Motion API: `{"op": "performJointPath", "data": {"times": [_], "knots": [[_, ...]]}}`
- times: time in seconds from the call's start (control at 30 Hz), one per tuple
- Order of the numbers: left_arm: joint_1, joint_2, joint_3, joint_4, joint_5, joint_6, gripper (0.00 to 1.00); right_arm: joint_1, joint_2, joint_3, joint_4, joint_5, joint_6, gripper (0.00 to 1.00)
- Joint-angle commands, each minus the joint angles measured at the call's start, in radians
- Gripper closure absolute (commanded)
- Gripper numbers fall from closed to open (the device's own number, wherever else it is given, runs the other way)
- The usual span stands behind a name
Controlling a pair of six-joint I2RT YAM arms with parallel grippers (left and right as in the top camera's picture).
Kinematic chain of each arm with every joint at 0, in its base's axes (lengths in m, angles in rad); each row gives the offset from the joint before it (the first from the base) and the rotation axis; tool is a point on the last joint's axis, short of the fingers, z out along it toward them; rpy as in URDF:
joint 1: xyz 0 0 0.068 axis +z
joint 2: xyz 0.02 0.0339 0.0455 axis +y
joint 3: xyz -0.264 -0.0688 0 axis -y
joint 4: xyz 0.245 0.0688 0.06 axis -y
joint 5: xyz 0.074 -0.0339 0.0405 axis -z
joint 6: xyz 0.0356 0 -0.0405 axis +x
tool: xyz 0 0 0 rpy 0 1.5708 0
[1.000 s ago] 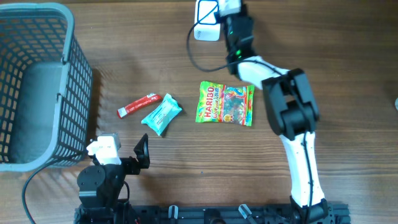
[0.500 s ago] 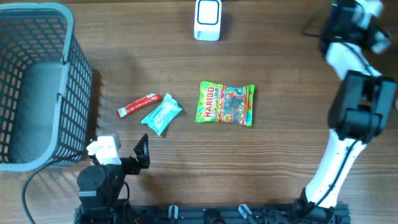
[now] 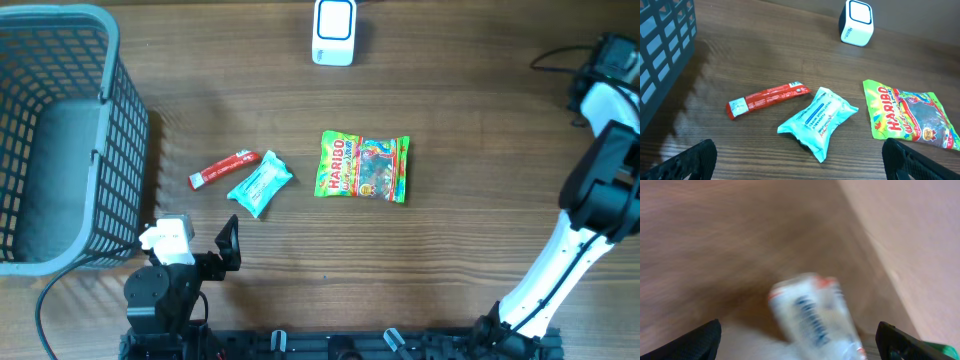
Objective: Scan the item barcode
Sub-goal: 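Place the orange box at the right edge of the table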
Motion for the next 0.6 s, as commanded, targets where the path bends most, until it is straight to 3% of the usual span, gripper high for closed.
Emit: {"op": "performJointPath", "data": {"times": [0.0,0.13,0.37,0.47,0.57], "knots": [[-0.005,-0.007,0.001,0.005,-0.009,-0.002,0.0,0.075,-0.146,0.004,0.003,-0.063,-0.039,0.0],[-0.005,-0.007,0.001,0.004,-0.009,-0.002,0.0,0.183,-0.32,0.004,-0.116,-0.135,0.047,0.0],[-0.005,-0.007,0.001,0.004,-0.009,-0.002,0.0,0.417,-0.415,-0.003,-0.569,-1.266,0.069,0.0],[-0.005,-0.007,0.001,0.004,-0.009,-0.002,0.0,0.505,-0.415,-0.025,-0.683,-1.343,0.057,0.0],[-0.005,-0.007,0.001,0.004,-0.009,-0.002,0.0,0.586,-0.415,-0.061,-0.719,-1.127,0.004,0.0]]}}
